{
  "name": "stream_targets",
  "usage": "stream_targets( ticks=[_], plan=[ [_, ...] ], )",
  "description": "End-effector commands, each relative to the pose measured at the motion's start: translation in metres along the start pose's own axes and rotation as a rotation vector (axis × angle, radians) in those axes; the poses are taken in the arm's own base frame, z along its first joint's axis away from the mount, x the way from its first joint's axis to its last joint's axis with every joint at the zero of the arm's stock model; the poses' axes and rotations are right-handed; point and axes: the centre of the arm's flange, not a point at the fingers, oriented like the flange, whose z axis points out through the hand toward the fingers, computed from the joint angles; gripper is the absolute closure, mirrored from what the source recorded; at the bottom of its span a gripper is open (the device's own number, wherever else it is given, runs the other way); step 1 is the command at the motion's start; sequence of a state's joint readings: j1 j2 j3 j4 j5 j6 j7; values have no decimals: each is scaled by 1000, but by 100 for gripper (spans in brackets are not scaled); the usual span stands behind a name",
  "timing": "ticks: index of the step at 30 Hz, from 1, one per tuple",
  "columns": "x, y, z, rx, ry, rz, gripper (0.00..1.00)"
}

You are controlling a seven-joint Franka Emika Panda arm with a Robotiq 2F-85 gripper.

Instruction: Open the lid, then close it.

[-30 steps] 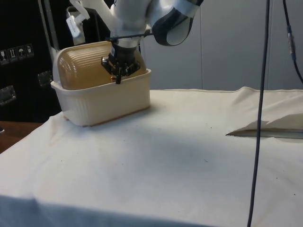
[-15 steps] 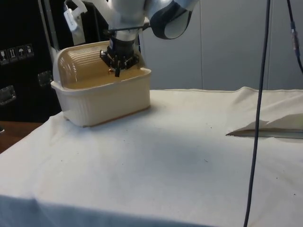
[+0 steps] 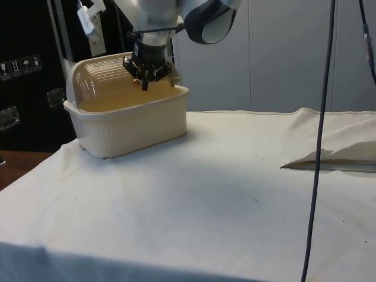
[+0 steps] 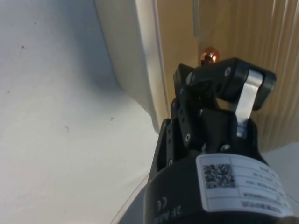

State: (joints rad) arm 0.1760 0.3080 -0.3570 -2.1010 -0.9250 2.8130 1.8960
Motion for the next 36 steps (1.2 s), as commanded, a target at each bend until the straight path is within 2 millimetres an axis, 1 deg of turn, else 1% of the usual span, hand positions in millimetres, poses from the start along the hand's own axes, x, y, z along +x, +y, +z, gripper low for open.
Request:
stream_targets(
  ticks=[1,6,7,8,14,15,16,24,25,26,34,35,36],
  plan=[
    [7,-4,-2,12,31,11,100],
    [7,-5,-2,11,52,21,100],
    [1,-1,0,-2,31,13,100],
    [8,-5,-2,11,58,24,100],
    [11,-4,-2,10,82,34,100],
    [4,-2,-1,-3,62,26,100],
    [11,-5,-2,12,85,35,100],
    [18,-7,-7,29,98,57,100],
    [12,-5,-4,10,83,47,100],
    [19,-7,-8,32,98,59,100],
    [26,-12,-16,51,102,78,100],
    [21,-8,-13,29,91,70,100],
    [27,-12,-17,53,103,80,100]
  ],
)
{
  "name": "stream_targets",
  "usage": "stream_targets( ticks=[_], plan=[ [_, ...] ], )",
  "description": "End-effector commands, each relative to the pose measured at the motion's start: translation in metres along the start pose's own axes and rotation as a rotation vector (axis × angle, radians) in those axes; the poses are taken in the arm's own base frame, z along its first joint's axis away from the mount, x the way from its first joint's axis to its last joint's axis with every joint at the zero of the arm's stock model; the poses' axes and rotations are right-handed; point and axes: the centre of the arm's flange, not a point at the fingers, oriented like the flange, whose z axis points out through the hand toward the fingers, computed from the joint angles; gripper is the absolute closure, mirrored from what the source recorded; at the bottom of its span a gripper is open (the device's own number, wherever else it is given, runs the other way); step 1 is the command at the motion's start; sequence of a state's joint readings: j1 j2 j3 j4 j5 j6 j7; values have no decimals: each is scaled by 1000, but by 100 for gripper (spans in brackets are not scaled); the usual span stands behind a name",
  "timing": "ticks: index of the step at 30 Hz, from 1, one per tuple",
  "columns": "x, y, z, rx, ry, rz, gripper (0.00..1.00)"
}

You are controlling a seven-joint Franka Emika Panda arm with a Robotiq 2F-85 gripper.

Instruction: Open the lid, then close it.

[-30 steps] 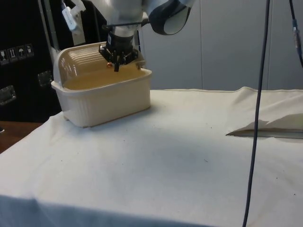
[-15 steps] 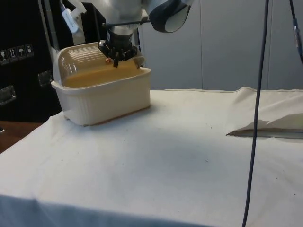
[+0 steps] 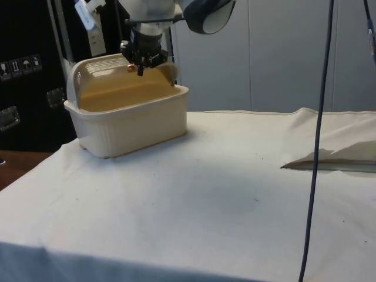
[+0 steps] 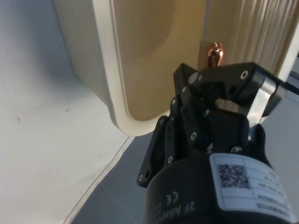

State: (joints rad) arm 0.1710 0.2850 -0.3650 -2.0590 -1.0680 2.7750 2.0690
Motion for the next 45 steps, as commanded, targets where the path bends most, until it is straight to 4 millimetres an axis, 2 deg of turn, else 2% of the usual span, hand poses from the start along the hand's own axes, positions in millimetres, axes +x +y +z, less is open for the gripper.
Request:
stream_targets(
  ticks=[1,6,7,9,16,17,18,24,25,26,32,33,34,39,45],
  plan=[
    [6,-4,-4,25,10,12,100],
    [11,-7,-6,37,15,27,100],
    [6,-4,-4,14,5,16,100],
    [13,-9,-7,43,17,33,100],
    [19,-14,-8,58,22,51,100],
    [14,-10,-7,33,12,41,100],
    [20,-15,-7,59,23,53,100],
    [25,-24,-4,74,34,72,100],
    [20,-20,-4,47,26,62,100],
    [26,-25,-3,76,36,74,100],
    [29,-34,1,85,48,85,100],
    [24,-30,2,59,41,75,100],
    [31,-36,2,87,53,88,100],
    [40,-41,1,93,68,95,100],
    [42,-42,0,92,72,97,100]
  ],
)
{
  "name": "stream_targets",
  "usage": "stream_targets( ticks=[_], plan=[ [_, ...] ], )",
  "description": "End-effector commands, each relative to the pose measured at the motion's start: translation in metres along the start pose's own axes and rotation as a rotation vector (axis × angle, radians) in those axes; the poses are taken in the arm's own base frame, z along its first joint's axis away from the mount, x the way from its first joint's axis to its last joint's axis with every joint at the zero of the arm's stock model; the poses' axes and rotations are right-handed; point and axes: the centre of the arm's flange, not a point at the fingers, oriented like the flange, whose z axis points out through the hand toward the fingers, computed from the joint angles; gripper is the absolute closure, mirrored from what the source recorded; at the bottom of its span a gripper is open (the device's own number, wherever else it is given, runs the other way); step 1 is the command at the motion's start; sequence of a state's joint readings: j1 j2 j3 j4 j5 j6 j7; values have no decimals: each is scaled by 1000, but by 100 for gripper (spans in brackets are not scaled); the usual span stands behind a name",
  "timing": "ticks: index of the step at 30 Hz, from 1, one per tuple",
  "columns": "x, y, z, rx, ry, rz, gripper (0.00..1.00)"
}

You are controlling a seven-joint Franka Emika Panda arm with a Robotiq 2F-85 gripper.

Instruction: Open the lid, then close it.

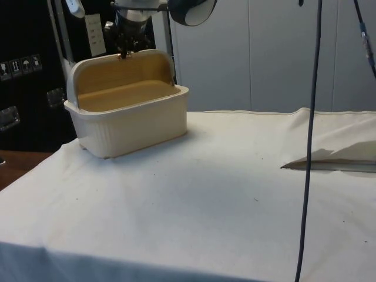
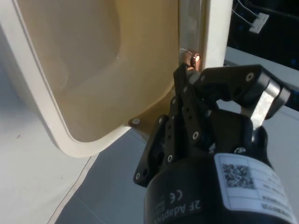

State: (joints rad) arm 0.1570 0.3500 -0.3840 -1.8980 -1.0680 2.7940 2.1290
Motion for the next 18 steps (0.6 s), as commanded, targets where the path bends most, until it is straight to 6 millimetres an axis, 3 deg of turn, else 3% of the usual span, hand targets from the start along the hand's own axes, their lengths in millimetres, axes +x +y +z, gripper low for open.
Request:
stream_targets(
  ticks=[1,9,18],
  plan=[
    [1,-2,-1,11,2,5,100],
    [0,-1,-1,0,2,1,100],
    [18,-9,-15,19,10,-31,100]
  ],
)
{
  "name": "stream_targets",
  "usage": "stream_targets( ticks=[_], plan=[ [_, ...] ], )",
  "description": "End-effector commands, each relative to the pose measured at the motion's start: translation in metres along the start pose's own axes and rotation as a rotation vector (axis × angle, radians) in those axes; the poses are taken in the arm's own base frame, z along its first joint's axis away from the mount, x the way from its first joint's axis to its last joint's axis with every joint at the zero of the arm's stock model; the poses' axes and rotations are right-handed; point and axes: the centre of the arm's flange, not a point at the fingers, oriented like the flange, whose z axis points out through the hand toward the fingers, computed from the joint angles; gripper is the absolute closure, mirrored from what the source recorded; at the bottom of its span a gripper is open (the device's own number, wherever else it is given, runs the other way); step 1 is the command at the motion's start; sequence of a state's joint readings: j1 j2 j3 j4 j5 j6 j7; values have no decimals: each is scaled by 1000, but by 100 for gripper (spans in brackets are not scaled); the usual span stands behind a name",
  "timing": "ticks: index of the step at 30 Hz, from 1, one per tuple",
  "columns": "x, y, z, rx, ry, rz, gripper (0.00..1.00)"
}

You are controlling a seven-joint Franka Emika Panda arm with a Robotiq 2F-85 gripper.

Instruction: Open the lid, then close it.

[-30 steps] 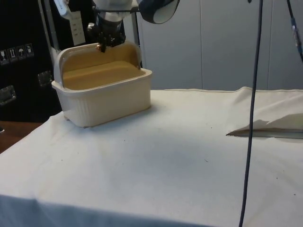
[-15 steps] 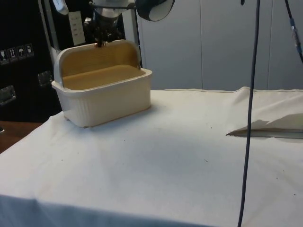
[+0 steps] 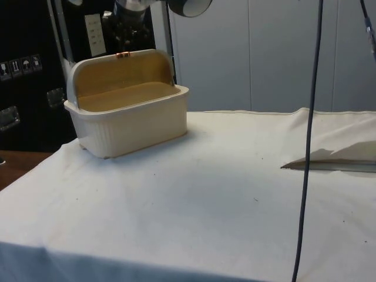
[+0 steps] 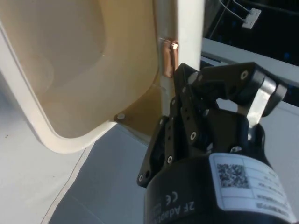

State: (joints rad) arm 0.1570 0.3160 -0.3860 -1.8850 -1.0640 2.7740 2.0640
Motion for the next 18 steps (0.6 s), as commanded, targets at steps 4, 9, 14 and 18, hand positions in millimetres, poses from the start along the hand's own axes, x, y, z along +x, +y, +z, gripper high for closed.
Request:
stream_targets(
  ticks=[4,9,14,18],
  plan=[
    [5,-3,-8,22,-12,-21,100],
    [9,-8,-15,40,-12,-51,100],
    [13,-12,-19,47,3,-74,100],
    [11,-13,-25,61,-20,-109,100]
  ],
)
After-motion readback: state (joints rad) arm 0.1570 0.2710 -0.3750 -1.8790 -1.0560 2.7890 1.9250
